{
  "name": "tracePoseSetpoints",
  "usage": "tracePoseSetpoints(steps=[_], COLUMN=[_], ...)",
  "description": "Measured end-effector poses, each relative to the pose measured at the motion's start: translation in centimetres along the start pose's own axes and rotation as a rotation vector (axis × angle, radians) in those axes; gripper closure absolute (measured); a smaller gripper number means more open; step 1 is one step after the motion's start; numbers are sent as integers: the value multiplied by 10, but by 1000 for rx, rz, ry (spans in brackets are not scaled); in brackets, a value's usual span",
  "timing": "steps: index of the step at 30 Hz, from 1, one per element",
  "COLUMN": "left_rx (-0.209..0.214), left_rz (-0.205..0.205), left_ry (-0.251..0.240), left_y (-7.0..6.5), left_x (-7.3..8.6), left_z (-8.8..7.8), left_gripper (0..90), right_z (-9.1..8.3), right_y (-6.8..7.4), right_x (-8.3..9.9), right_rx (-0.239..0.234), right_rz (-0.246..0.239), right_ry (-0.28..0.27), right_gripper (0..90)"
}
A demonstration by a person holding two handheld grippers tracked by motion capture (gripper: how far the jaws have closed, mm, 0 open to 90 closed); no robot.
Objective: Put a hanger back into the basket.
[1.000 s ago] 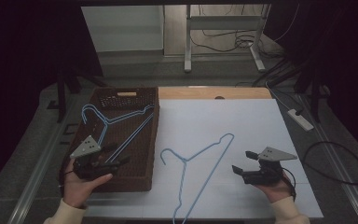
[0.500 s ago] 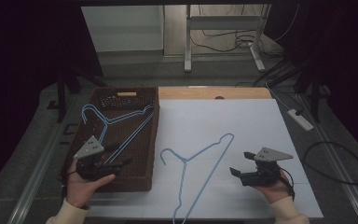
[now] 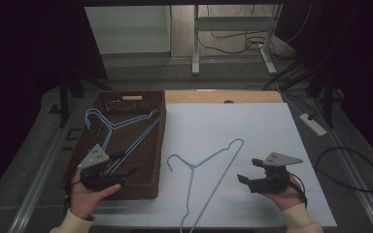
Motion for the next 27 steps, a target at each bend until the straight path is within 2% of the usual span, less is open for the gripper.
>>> tracePoseSetpoints(steps=[4, 8, 14, 20, 27], left_rx=[5, 6, 1, 1, 7], left_rz=[4, 5, 0, 3, -3], left_ry=[1, 0, 5, 5, 14], left_y=[-2, -1, 1, 0, 2], left_x=[0, 0, 3, 3, 5], left_z=[-2, -4, -5, -6, -5], left_gripper=[309, 308, 308, 309, 307], right_z=[8, 14, 33, 58, 96], right_y=[4, 7, 13, 23, 39], right_x=[-3, -8, -19, -32, -45], right_rx=[-5, -11, -8, -34, -69], right_rz=[-30, -31, -22, -28, -49], right_ry=[37, 51, 78, 115, 195], right_gripper=[190, 200, 219, 229, 243])
Point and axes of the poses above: each handheld gripper's, and its own axes: z roughly forward along the jaws, x roughly out of its underside, y roughly to its left, the point moved 3 cm from there along z, roughly forward along the jaws, and after that the axes turned 11 degrees about -y, right-handed, at the moved point
